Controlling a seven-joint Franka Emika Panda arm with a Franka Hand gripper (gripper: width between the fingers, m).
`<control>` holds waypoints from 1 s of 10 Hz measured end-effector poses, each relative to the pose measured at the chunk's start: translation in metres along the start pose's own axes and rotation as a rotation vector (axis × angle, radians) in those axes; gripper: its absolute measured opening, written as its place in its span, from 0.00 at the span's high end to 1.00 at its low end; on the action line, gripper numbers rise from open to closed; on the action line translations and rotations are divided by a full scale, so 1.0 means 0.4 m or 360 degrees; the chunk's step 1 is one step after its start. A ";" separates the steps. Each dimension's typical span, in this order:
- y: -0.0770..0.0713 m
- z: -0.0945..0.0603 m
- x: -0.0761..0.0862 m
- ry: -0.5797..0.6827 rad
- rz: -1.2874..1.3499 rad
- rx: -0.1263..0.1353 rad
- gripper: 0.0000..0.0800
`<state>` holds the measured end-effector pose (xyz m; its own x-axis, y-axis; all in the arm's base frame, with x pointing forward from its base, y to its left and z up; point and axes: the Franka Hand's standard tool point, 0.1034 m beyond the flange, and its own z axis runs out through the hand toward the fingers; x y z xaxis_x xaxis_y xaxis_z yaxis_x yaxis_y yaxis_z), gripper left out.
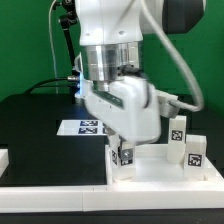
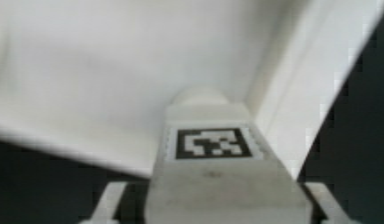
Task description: Assemble square table
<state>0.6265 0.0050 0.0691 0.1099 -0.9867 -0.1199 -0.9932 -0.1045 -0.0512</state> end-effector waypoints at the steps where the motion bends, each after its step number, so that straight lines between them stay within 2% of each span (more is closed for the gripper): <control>1: 0.001 0.000 0.001 -0.0001 0.0082 0.0000 0.64; 2: 0.001 0.002 -0.002 -0.0002 0.0175 -0.0001 0.53; 3: 0.002 0.002 -0.001 -0.0002 0.0084 -0.0001 0.53; 4: 0.002 0.002 -0.002 0.0000 0.0070 -0.0001 0.29; 5: 0.000 -0.002 0.002 0.0066 -0.0335 0.0003 0.21; 6: -0.003 -0.004 0.000 0.0101 -0.0588 0.0010 0.21; 8: 0.005 -0.006 0.004 0.0106 -0.0750 0.0007 0.19; 10: 0.005 -0.006 -0.001 0.0130 -0.1051 -0.0021 0.19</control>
Offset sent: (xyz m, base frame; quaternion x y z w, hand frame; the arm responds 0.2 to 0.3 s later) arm 0.0000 0.0000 0.0000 0.0000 0.0000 0.0000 1.0000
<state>0.6243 0.0050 0.0713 0.6926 -0.7213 0.0079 -0.7188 -0.6910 -0.0762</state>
